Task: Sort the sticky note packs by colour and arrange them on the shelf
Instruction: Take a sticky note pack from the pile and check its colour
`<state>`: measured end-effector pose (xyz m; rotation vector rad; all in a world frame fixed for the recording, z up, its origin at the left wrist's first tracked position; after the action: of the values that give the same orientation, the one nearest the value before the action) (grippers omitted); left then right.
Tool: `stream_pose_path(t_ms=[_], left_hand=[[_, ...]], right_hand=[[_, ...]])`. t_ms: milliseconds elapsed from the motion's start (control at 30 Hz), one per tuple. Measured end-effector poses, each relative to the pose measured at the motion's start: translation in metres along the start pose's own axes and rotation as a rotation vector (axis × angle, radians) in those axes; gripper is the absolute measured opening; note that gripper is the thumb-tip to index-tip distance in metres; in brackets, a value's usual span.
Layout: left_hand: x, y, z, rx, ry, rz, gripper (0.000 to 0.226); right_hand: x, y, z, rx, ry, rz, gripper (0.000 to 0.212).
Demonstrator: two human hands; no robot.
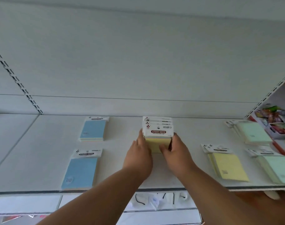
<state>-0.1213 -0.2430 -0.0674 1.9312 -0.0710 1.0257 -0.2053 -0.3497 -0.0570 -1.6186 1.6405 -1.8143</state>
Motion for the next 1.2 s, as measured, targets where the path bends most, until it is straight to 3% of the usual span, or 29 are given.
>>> stream_pose_path(t_ms=[233,433,700,800,900,1000,1200], left_hand=[[0.0,0.004,-0.001,-0.07,0.109,0.011,0.071],[-0.004,-0.001,0.007,-0.131,0.126,0.126,0.062],[0.002,-0.003,0.022,-0.021,0.145,0.023,0.046],[0.013,0.005,0.031,0.106,0.167,0.01,0.018],[0.016,0.008,0.043,0.244,0.086,0.059,0.022],[0.016,0.009,0.057,0.271,-0.018,0.127,0.037],[0.034,0.002,0.047,0.255,-0.03,0.072,0.034]], right_hand=[[-0.001,0.008,0.0,0.089,-0.022,-0.011,0.035],[0.0,0.016,0.002,0.134,0.008,-0.038,0.042],[0.012,0.003,0.015,0.125,0.022,-0.122,0.025],[0.02,-0.014,0.034,0.054,0.005,-0.122,0.023],[0.022,-0.017,0.057,-0.115,-0.068,-0.106,0.035],[0.019,-0.007,0.073,-0.204,-0.095,-0.229,0.037],[0.035,0.005,0.058,-0.113,-0.032,-0.29,0.044]])
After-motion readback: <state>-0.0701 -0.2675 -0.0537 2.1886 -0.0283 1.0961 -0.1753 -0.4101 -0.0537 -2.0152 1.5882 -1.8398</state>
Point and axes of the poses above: each hand's wrist, its own z-axis towards the middle knuckle, its own x-axis out of the back of the hand, y = z × x, the point moved 3 cm from there along z, towards the middle knuckle, and after that the axes turned 13 degrees about -y, right-handed, at the moved point
